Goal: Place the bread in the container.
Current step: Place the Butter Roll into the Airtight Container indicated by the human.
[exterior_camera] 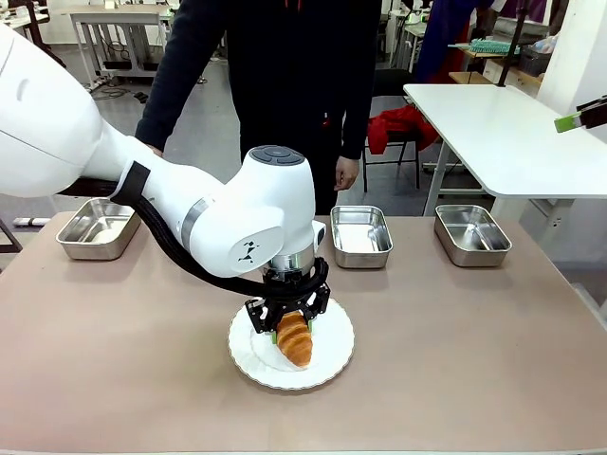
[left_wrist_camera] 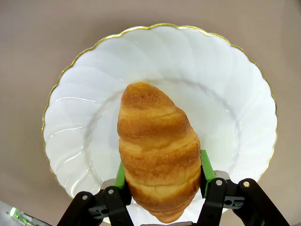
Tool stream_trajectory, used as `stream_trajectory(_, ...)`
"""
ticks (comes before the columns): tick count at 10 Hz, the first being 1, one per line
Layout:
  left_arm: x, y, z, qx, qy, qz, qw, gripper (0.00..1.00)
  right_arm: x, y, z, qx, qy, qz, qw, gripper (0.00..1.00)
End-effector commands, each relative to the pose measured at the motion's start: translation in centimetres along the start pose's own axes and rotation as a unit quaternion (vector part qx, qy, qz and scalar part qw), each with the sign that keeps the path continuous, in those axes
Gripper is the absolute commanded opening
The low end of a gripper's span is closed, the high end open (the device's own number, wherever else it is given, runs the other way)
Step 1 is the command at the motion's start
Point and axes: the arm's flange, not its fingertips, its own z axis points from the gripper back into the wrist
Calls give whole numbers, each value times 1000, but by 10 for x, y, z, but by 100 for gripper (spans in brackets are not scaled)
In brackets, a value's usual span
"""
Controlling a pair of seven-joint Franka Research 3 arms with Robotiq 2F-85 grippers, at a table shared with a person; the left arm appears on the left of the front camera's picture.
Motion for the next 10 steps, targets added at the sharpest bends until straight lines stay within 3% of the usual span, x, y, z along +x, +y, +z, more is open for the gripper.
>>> stream_trajectory(1,1,1,-1,1,0,2,1000,65,1,0,0,2,-10,0,1000,100)
stream_trajectory(2,0,0,0,0,0,0,1000,45,1,0,0,2,-10,0,1000,100)
stream_trajectory(8,0,-1,3,-2,-2,-1,1000,45,1,0,0,2,-10,0,1000,100)
stream_trajectory(10,22,20,56,-26,-34,-31,999,45,1,0,0,2,-10,0,1000,100)
